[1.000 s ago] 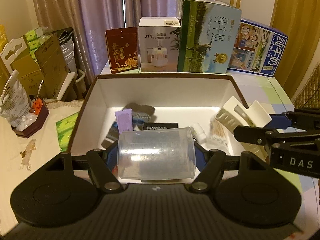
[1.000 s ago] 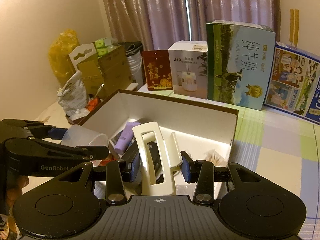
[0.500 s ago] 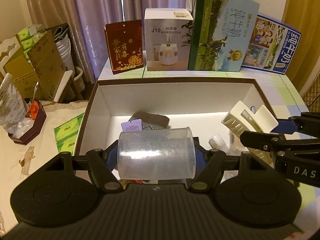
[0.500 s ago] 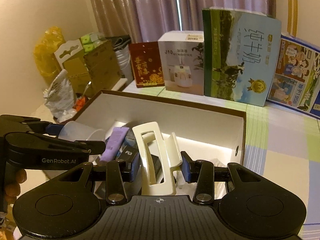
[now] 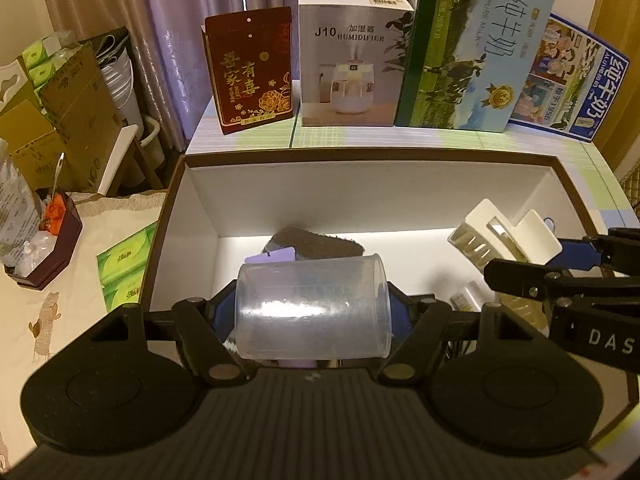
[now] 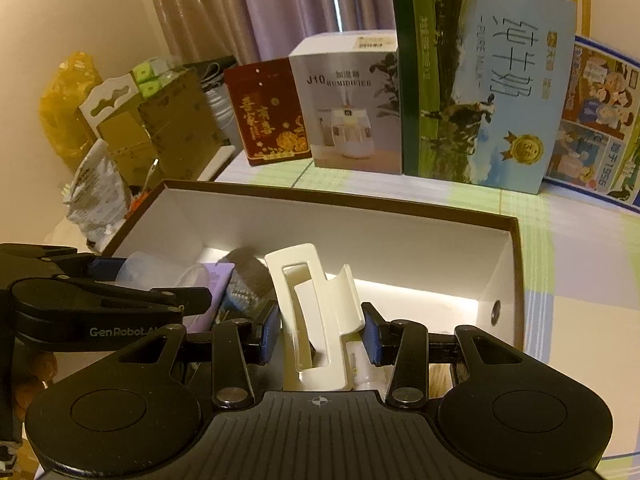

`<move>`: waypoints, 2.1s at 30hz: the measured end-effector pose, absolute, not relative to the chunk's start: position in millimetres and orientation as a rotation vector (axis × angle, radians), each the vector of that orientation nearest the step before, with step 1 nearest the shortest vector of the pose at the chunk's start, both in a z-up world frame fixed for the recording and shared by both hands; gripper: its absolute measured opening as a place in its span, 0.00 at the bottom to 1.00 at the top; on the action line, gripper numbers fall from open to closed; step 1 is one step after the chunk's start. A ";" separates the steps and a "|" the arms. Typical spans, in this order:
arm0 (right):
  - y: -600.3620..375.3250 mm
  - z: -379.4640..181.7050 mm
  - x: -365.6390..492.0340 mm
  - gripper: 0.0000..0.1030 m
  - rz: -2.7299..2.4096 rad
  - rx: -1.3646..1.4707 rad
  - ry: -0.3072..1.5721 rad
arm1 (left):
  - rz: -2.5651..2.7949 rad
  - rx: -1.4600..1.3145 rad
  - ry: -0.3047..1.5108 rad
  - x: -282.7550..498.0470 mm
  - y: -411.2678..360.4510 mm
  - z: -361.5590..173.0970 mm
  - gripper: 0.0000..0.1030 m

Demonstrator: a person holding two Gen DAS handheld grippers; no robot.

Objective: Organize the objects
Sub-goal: 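Lower the cup and clip into the box and open both tools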

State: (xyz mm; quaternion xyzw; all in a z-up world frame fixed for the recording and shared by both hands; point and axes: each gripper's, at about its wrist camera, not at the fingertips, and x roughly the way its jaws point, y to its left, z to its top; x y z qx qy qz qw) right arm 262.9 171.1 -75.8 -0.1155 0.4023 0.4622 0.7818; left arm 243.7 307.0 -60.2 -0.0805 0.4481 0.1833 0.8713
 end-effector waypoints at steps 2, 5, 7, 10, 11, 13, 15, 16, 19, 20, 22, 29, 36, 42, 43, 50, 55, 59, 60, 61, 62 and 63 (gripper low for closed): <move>175.4 -80.1 265.2 0.39 0.989 -0.248 0.881 | 0.378 -0.173 0.943 249.0 310.3 -63.6 0.67; 180.0 -86.0 268.5 0.39 0.979 -0.242 0.898 | 0.372 -0.173 0.950 255.9 314.5 -69.5 0.67; 182.2 -88.9 270.3 0.39 0.970 -0.240 0.905 | 0.370 -0.174 0.954 259.9 317.6 -72.9 0.67; 185.3 -92.9 272.5 0.39 0.958 -0.241 0.914 | 0.365 -0.180 0.959 265.0 323.3 -77.6 0.67; 186.3 -93.9 273.3 0.39 0.955 -0.239 0.918 | 0.367 -0.179 0.963 267.0 325.0 -79.5 0.67; 188.2 -95.6 275.1 0.39 0.951 -0.232 0.923 | 0.366 -0.178 0.967 270.0 328.1 -82.1 0.67; 189.8 -97.2 276.4 0.39 0.945 -0.230 0.925 | 0.362 -0.174 0.969 273.9 330.7 -84.1 0.67; 190.5 -97.8 276.9 0.39 0.942 -0.230 0.926 | 0.359 -0.173 0.968 275.0 331.9 -84.8 0.67; 193.1 -98.7 278.5 0.39 0.935 -0.232 0.928 | 0.352 -0.179 0.966 278.3 335.1 -86.6 0.74; 193.8 -99.0 279.0 0.39 0.933 -0.233 0.929 | 0.349 -0.187 0.966 279.0 336.7 -87.1 0.77; 195.1 -99.3 279.8 0.39 0.931 -0.233 0.929 | 0.340 -0.193 0.967 280.4 339.0 -87.6 0.78; 202.7 -104.5 283.0 0.39 0.930 -0.247 0.940 | 0.323 -0.183 0.973 281.9 342.4 -86.5 0.84; 209.0 -111.3 287.6 0.39 0.946 -0.235 0.958 | 0.325 -0.190 0.968 282.0 347.4 -85.2 0.86; 210.0 -116.4 293.3 0.39 0.940 -0.192 0.962 | 0.332 -0.178 0.971 283.2 349.0 -86.6 0.86; 209.6 -117.0 295.0 0.39 0.942 -0.181 0.967 | 0.332 -0.178 0.971 283.1 349.2 -86.7 0.86; 203.1 -113.0 298.9 0.51 0.943 -0.146 0.944 | 0.333 -0.184 0.973 283.2 349.3 -86.7 0.89; 197.5 -104.5 294.8 0.59 0.945 -0.151 0.926 | 0.329 -0.184 0.968 280.2 346.2 -82.6 0.90; 189.7 -94.3 288.1 0.68 0.952 -0.157 0.902 | 0.321 -0.175 0.958 275.3 340.0 -76.2 0.90; 186.9 -91.2 286.3 0.69 0.952 -0.158 0.893 | 0.318 -0.176 0.955 273.8 338.5 -74.6 0.90; 184.1 -88.4 284.7 0.71 0.952 -0.157 0.884 | 0.316 -0.178 0.951 272.1 337.0 -72.7 0.91; 181.5 -85.7 283.2 0.73 0.952 -0.156 0.877 | 0.313 -0.178 0.946 270.4 335.4 -70.6 0.93; 179.1 -83.3 282.0 0.74 0.951 -0.156 0.874 | 0.310 -0.176 0.941 268.5 333.3 -68.4 0.93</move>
